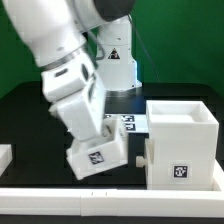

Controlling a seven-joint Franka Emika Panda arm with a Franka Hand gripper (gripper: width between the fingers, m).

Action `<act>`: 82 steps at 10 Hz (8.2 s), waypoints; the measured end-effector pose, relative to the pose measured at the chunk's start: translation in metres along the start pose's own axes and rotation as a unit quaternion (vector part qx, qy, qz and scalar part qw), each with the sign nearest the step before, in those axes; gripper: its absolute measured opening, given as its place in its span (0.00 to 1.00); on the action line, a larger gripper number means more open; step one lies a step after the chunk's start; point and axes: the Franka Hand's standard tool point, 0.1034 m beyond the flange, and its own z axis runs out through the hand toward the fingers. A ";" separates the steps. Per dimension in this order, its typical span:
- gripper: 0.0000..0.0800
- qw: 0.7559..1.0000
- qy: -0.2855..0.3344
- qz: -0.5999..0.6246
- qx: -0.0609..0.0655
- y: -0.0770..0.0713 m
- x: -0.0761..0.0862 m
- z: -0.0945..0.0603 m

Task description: Assemble drawer

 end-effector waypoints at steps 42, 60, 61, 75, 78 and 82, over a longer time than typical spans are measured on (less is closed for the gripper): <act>0.06 0.976 -0.093 0.169 -0.098 -0.002 -0.065 0.008; 0.05 0.989 -0.147 -0.009 -0.028 0.011 0.035 0.001; 0.05 0.989 -0.148 -0.010 -0.029 0.011 0.035 -0.001; 0.05 0.988 -0.149 -0.013 -0.024 0.013 0.050 0.002; 0.05 0.987 -0.150 -0.042 -0.028 0.011 0.044 0.001; 0.05 0.987 -0.149 -0.040 -0.043 0.006 0.040 0.003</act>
Offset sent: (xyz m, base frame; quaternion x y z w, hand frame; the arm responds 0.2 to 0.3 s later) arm -0.0027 -0.0235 -0.0251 0.0261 0.0361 -0.0367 0.9983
